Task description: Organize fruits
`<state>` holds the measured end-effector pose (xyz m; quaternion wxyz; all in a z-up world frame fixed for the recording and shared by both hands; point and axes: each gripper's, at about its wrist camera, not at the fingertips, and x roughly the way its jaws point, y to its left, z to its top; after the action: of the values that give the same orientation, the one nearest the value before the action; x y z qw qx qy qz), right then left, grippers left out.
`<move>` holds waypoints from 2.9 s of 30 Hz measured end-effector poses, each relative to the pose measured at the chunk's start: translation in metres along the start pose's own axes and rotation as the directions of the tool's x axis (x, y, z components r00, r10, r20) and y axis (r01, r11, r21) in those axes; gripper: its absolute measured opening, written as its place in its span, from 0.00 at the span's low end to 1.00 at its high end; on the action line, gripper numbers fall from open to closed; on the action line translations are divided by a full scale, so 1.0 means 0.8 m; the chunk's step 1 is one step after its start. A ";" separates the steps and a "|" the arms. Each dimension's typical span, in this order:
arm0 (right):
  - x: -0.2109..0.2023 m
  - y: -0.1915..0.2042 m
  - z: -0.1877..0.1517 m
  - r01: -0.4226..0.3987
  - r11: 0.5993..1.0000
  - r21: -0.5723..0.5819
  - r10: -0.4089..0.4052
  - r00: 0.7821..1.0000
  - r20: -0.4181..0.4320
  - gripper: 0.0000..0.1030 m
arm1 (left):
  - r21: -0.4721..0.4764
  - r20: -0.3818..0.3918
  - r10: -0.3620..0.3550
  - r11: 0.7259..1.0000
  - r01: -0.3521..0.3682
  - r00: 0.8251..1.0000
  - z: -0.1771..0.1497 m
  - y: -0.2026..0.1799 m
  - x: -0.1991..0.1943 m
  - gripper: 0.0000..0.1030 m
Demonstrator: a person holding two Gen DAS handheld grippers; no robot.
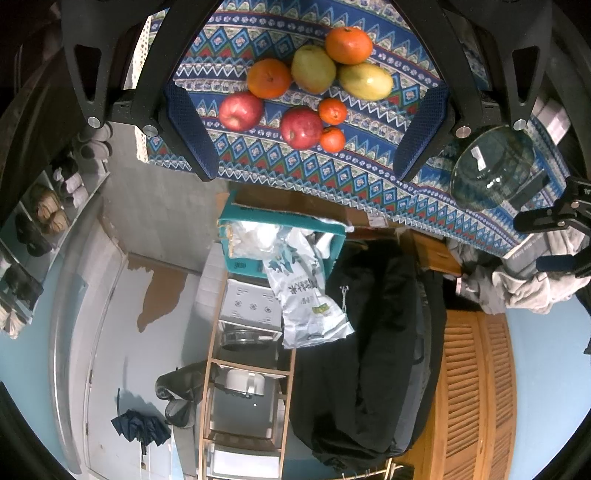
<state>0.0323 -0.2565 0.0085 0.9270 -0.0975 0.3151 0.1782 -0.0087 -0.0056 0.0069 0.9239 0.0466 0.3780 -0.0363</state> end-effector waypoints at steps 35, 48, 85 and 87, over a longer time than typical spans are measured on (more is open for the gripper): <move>0.001 0.003 0.000 0.001 1.000 0.000 -0.001 1.000 -0.004 0.91 | -0.013 0.016 -0.029 0.999 0.029 0.999 -0.002 0.002 -0.007 0.99; 0.003 0.002 -0.003 0.003 1.000 -0.001 -0.003 1.000 -0.006 0.91 | -0.006 0.015 -0.015 1.000 0.015 1.000 0.001 0.002 -0.007 0.99; 0.004 -0.001 -0.013 0.003 1.000 0.005 -0.003 1.000 -0.027 0.91 | -0.002 0.040 -0.026 1.000 0.027 0.999 0.000 0.002 -0.013 0.99; 0.003 -0.001 -0.014 0.001 1.000 0.006 -0.001 1.000 -0.030 0.91 | -0.003 0.036 -0.028 1.000 0.028 0.999 0.000 0.002 -0.012 0.99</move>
<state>0.0285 -0.2595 -0.0016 0.9225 -0.0977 0.3296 0.1754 -0.0157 -0.0037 0.0135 0.9300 0.0392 0.3621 -0.0494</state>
